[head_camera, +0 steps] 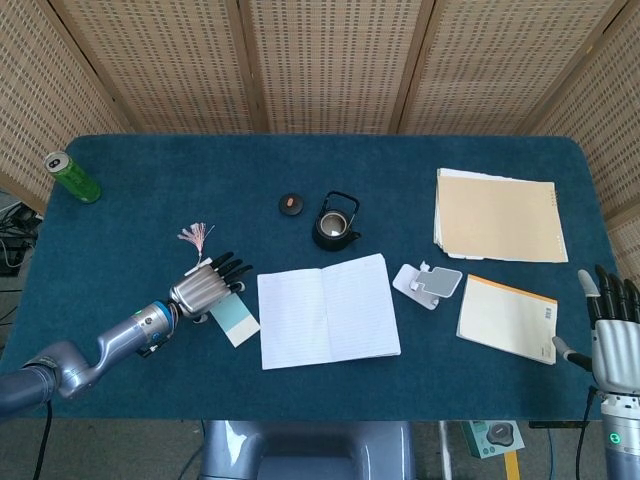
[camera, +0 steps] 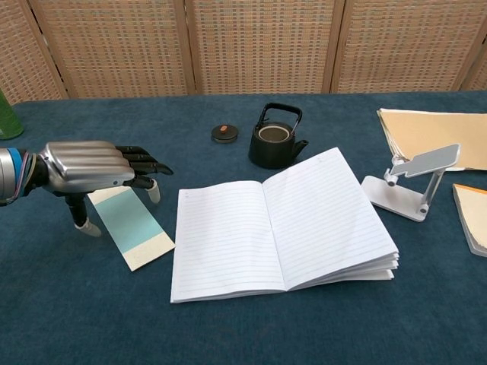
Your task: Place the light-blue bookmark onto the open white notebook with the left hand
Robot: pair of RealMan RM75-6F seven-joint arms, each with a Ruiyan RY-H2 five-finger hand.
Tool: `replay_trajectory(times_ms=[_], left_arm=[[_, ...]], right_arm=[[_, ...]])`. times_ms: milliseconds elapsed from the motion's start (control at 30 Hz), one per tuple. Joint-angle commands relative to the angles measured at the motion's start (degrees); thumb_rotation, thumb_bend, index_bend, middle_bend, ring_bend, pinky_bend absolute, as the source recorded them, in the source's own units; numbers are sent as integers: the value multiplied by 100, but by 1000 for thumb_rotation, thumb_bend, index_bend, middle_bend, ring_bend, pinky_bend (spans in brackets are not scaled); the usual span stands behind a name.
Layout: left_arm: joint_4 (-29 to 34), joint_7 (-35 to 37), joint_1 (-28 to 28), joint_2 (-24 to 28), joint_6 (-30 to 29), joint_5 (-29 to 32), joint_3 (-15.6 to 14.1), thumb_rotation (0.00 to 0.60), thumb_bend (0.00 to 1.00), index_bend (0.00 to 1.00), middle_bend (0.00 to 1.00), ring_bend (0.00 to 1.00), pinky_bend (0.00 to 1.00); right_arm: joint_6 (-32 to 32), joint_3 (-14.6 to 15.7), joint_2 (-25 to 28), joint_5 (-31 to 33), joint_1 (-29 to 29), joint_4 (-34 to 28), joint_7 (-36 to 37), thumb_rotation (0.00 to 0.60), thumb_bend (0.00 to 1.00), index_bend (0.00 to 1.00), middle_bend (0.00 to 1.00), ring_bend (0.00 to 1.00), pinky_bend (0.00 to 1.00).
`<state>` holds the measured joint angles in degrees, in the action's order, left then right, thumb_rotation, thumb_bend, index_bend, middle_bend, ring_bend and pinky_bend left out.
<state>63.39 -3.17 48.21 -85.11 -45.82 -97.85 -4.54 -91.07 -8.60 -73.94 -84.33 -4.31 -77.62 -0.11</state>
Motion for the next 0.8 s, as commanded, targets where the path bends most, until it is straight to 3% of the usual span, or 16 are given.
replay_trajectory(times_ms=[33,233,467,800], left_arm=[[-45,-8,24,-48,28,30,-2,600,128,251,0,0,0],[-150,-28,76,-150,66,84,3,600,128,258,0,0,0],[-157,-42,131,-192,103,109,-33,600,130,348,0,0,0],[-192,-62,151,-244,122,178,-68,600,130,330,0,0,0]], right_arm=[[9,-1,1,10,-1,4,5,600,118,31,0,0,0],[8,1,8,11,1,-2,13,600,118,31,0,0,0],[0,-6,14,19,4,-9,17,600,118,31,0,0,0],[-4,-10,13,23,2,2,23,600,117,31,0,0,0]])
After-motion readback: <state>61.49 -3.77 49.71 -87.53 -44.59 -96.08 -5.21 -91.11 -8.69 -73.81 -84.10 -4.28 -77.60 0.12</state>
